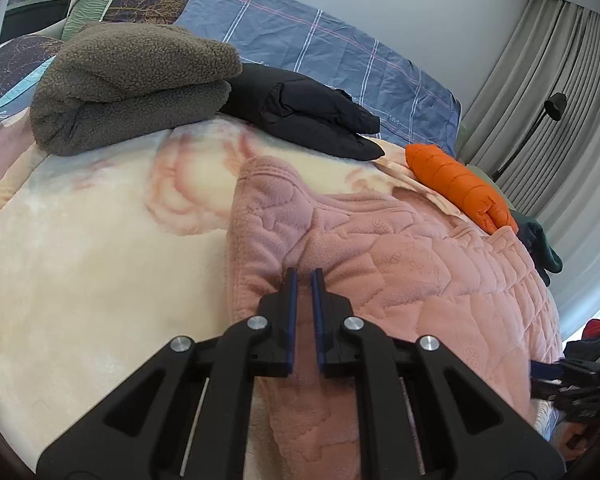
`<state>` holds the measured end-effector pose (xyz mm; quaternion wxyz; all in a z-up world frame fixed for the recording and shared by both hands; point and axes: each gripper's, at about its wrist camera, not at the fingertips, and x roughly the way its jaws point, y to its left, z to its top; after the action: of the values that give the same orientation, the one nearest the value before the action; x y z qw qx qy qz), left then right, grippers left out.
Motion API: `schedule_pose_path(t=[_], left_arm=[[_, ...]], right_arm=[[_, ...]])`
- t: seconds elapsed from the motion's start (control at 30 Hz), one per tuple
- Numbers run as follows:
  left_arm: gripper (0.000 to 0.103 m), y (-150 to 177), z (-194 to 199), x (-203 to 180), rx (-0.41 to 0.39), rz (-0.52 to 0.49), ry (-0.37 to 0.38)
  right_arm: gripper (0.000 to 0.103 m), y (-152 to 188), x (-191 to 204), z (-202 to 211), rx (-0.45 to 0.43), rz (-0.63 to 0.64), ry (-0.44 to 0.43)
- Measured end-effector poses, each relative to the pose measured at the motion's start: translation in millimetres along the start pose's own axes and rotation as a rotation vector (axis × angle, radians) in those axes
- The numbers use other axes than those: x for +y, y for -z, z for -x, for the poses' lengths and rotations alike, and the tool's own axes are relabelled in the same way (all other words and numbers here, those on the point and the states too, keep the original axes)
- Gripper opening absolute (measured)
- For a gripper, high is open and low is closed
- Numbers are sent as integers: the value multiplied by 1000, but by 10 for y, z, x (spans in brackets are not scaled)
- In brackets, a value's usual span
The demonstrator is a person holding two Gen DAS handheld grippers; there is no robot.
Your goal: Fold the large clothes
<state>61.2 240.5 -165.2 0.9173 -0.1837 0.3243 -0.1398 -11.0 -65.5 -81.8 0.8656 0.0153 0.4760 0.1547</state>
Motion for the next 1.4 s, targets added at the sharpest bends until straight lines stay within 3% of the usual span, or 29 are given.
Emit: schedule_pose_path(t=[0.07, 0.2, 0.4, 0.47, 0.5, 0.53, 0.57, 0.63, 0.73, 0.87, 0.97, 1.17, 1.4], left_arm=[[9, 9, 15, 21, -3, 7, 7], [9, 8, 18, 58, 0, 25, 27], [10, -41, 124, 107, 0, 60, 44], [44, -103, 222, 158, -9, 87, 77], [53, -122, 250, 163, -12, 87, 92], [78, -154, 268, 153, -9, 74, 38], [82, -174, 257, 135, -1, 52, -14], [82, -208, 193, 94, 32, -15, -55], [82, -240, 51, 132, 101, -6, 5], [82, -329, -144, 319, 146, 105, 120], [73, -380, -278, 389, 165, 173, 210], [64, -256, -484, 495, 175, 239, 294], [61, -221, -460, 472, 146, 220, 285]], right_arm=[[45, 56, 98, 133, -40, 66, -27], [49, 177, -15, -224, 70, 80, -7], [50, 77, 77, 13, 4, 109, -3], [51, 71, 217, 189, -52, 186, -25], [52, 90, 299, 244, -68, 236, -39], [53, 114, 400, 254, -75, 283, -53], [53, 148, 529, 239, -73, 344, -71], [54, 232, 807, 163, -62, 458, -84], [54, 419, 1202, 65, -79, 657, -72], [60, 638, 1610, -50, -118, 877, -12], [61, 708, 1682, -203, -115, 946, 49], [68, 849, 1731, -354, -157, 1059, 148], [69, 919, 1909, -462, -264, 1129, 240]])
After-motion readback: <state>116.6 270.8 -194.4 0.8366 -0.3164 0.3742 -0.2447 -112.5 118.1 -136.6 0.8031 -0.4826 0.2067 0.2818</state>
